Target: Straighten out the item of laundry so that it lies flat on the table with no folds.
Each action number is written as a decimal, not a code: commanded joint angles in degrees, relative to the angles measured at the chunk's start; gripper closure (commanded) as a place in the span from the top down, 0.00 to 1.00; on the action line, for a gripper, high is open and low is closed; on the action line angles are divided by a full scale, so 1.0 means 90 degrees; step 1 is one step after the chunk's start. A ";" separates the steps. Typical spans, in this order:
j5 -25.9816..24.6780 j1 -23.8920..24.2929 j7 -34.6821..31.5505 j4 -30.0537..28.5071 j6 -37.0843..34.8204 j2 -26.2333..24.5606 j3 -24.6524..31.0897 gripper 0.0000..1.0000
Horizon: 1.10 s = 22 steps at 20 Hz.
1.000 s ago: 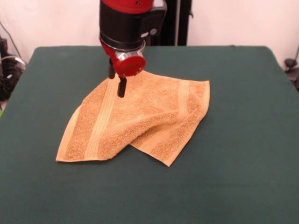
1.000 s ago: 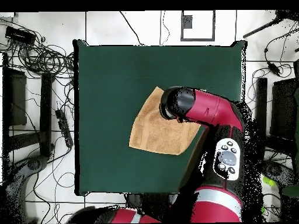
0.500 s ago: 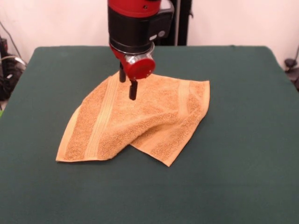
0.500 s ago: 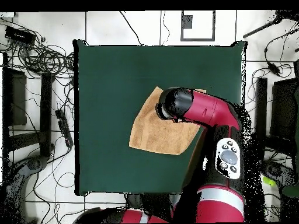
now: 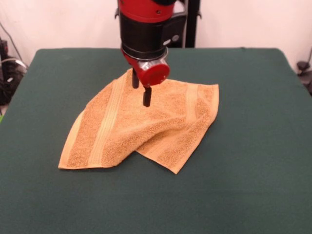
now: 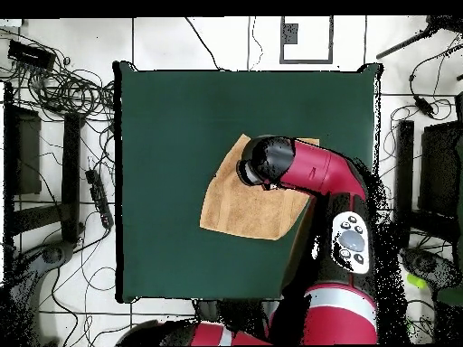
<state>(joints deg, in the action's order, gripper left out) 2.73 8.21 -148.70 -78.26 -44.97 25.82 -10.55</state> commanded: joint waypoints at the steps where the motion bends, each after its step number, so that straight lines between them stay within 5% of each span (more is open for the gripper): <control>1: -0.0476 -0.0149 0.0468 -0.0641 0.0429 -0.0412 0.0718 1.00; 13: -0.1079 0.0126 0.0663 -0.0513 0.1220 -0.0576 0.0997 1.00; 22: -0.0899 0.1054 0.1161 -0.1539 0.1419 0.0580 0.2081 1.00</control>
<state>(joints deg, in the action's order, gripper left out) -5.33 15.07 -148.70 -81.49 -34.82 28.01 -2.84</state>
